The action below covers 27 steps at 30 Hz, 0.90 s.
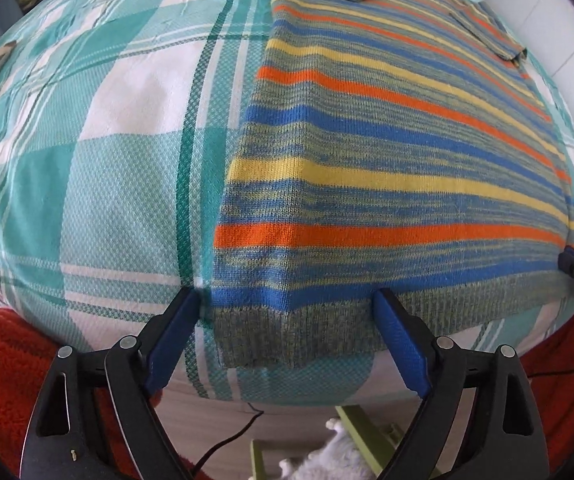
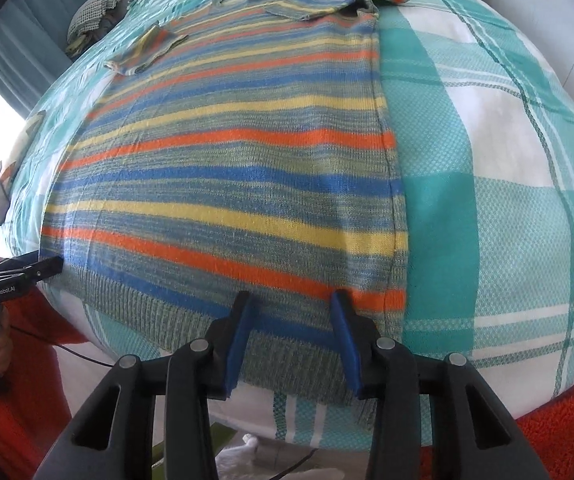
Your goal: Fold small clothes
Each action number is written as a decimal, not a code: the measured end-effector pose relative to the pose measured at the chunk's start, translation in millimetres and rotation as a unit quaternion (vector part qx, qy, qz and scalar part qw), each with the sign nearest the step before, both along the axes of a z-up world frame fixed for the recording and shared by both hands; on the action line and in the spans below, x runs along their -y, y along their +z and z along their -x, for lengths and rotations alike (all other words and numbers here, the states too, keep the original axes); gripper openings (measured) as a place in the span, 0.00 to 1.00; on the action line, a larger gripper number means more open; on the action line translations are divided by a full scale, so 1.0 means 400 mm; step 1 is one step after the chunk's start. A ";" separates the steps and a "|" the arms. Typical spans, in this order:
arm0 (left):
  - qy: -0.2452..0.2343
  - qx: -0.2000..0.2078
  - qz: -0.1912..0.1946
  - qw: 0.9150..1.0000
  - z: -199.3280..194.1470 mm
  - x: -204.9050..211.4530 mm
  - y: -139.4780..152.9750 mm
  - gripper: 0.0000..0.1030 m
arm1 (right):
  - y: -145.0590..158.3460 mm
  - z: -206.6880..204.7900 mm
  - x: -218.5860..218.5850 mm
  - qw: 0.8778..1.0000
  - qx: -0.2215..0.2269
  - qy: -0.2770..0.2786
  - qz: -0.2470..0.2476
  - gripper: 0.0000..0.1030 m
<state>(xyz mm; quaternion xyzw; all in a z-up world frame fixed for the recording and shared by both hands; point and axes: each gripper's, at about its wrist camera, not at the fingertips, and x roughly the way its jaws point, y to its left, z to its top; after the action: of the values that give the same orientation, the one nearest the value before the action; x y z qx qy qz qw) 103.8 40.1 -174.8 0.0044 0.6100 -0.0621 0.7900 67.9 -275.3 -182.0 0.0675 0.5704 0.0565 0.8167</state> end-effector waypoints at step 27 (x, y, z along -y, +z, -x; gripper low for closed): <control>0.000 -0.005 -0.007 1.000 0.010 -0.002 -0.034 0.98 | 0.002 0.000 -0.015 1.000 0.005 0.003 0.005 0.48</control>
<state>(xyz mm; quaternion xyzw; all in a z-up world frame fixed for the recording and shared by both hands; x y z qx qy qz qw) 99.9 41.1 -188.3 0.0098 0.6141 -0.0583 0.7870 67.8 -269.3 -181.2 0.0616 0.5670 0.0564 0.8195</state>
